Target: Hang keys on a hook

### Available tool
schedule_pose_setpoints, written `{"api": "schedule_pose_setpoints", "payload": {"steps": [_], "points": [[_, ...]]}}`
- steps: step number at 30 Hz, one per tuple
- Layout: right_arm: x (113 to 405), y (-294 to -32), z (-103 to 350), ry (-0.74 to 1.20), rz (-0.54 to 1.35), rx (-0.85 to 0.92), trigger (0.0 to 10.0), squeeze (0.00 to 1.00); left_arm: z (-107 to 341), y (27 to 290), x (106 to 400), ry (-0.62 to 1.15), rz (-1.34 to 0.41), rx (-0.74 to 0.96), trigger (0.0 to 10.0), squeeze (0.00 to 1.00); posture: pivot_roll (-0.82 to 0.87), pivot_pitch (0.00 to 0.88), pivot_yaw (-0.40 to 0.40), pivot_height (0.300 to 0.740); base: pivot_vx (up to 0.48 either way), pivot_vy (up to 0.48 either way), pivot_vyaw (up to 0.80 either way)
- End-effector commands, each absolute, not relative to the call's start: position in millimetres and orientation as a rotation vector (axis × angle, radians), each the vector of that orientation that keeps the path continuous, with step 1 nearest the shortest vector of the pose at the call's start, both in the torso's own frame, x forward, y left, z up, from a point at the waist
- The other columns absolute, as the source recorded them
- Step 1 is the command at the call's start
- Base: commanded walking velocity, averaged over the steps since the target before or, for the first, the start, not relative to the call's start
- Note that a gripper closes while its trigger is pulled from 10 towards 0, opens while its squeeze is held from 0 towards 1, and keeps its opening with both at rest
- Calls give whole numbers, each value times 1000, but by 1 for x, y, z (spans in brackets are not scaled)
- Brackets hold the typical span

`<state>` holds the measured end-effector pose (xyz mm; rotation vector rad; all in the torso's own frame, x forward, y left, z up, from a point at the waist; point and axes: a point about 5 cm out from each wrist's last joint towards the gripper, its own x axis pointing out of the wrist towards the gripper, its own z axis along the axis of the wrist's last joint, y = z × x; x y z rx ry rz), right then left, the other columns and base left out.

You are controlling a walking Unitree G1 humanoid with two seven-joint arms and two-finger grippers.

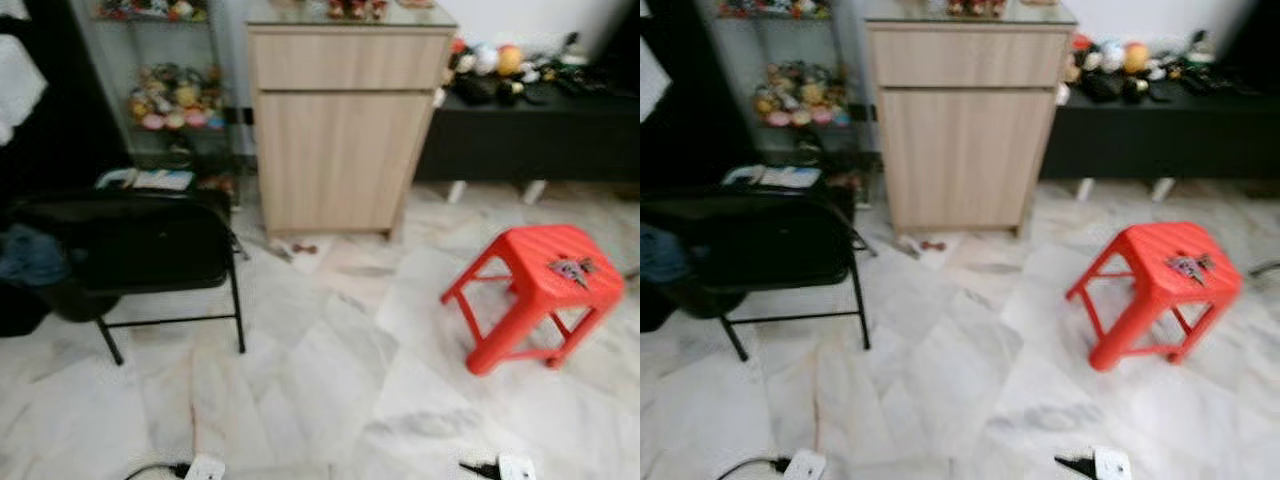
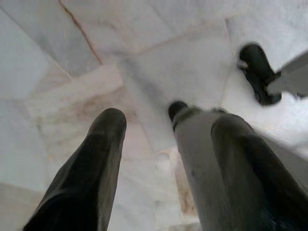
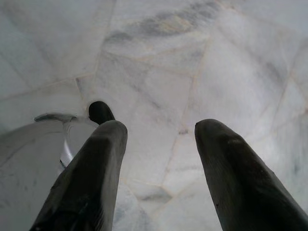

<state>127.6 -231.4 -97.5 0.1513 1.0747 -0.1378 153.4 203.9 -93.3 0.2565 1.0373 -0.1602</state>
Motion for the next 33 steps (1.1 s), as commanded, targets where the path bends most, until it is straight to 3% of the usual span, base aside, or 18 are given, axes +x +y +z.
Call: {"api": "schedule_pose_setpoints", "payload": {"steps": [1, 33], "points": [[132, -232, -95, 1048, -137, 155, 10000, 0, -97, 205, 143, 1075, -161, 254, 10000, 0, -45, 65, -39, 740, 0, 0, 0], [132, -234, -95, 1038, -150, 148, 10000, 0, -98, 203, 141, 1081, -172, 241, 10000, 0, -47, 69, -41, 740, 0, -262, 0]]}}
